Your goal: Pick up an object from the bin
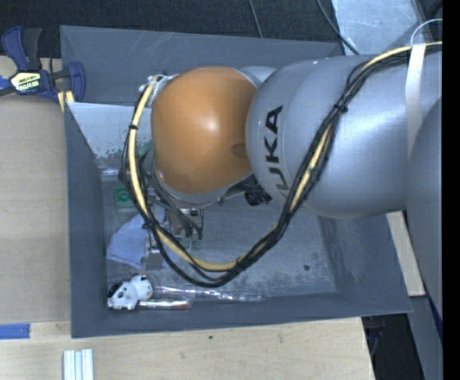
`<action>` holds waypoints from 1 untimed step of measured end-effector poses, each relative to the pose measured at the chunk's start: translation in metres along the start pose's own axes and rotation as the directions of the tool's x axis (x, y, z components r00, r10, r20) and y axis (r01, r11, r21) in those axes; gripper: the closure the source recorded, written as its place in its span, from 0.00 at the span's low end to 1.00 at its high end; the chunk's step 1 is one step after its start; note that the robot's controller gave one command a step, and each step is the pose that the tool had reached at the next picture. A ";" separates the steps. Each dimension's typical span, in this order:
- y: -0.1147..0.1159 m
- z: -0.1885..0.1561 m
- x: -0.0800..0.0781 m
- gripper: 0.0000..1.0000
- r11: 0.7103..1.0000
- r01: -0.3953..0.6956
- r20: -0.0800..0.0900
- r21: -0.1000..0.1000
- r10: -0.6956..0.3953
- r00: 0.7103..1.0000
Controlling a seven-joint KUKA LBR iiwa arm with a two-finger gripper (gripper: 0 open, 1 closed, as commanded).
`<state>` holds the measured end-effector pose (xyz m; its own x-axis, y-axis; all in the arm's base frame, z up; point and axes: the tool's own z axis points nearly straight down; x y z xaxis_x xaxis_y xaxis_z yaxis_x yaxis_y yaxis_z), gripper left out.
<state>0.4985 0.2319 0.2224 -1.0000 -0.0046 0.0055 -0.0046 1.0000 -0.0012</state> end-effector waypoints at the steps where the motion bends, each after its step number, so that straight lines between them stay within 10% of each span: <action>1: -0.002 -0.005 -0.002 0.00 1.000 -0.006 0.008 -0.002 0.006 1.000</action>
Offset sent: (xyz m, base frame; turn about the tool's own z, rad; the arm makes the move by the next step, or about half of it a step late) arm 0.0718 -0.0449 -0.1524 0.0360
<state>0.5004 0.2303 0.2274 -1.0000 0.0012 -0.0021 0.0012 1.0000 0.0010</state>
